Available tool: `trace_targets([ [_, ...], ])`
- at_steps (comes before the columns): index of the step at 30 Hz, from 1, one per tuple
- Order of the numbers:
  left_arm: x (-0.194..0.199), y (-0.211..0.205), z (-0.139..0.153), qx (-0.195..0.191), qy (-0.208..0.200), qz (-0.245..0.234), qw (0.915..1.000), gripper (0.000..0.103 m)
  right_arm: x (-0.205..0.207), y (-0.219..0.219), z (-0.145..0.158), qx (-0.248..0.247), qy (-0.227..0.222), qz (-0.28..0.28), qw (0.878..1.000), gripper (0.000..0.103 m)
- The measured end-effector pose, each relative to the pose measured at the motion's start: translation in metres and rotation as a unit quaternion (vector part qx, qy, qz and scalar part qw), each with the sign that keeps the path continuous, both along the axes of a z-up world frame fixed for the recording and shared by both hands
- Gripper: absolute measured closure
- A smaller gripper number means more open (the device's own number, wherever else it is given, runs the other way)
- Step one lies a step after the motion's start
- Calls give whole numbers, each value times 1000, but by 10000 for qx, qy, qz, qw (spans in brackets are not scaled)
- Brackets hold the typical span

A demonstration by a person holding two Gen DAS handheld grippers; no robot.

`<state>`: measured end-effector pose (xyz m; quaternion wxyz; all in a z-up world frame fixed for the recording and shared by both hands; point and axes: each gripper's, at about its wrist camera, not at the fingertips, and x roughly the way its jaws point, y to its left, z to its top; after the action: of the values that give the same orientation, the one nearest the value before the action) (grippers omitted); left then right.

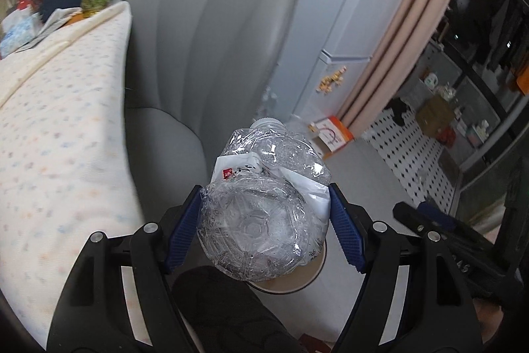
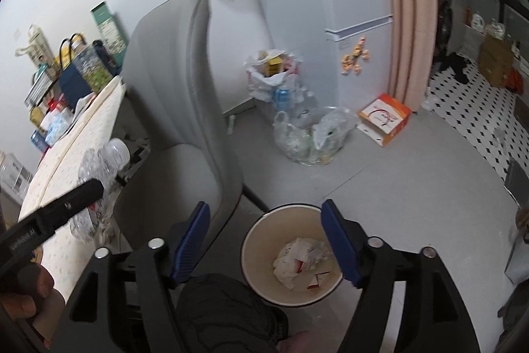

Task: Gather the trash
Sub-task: 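Carry both items over the bin and open both tools to drop them, then move both open tools back over the tissue pack and cardboard box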

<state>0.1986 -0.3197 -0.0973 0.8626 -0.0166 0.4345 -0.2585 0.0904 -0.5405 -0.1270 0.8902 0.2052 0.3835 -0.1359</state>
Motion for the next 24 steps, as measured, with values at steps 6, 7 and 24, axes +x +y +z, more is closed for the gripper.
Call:
trace_targets([
  [6,-4,-34,-10,48,137,-368,9992,29,-20,-30,2,-1,-56,-350,9994,27],
  [7,-5,-41,-12,41,174,-457,9988,29,-23,-34,1,9,-56,-408,9991,27],
  [24,-7,-16,-4,-126,198,-128,9996,5,-24,-28,-3,80,-94,-407,9991,22],
])
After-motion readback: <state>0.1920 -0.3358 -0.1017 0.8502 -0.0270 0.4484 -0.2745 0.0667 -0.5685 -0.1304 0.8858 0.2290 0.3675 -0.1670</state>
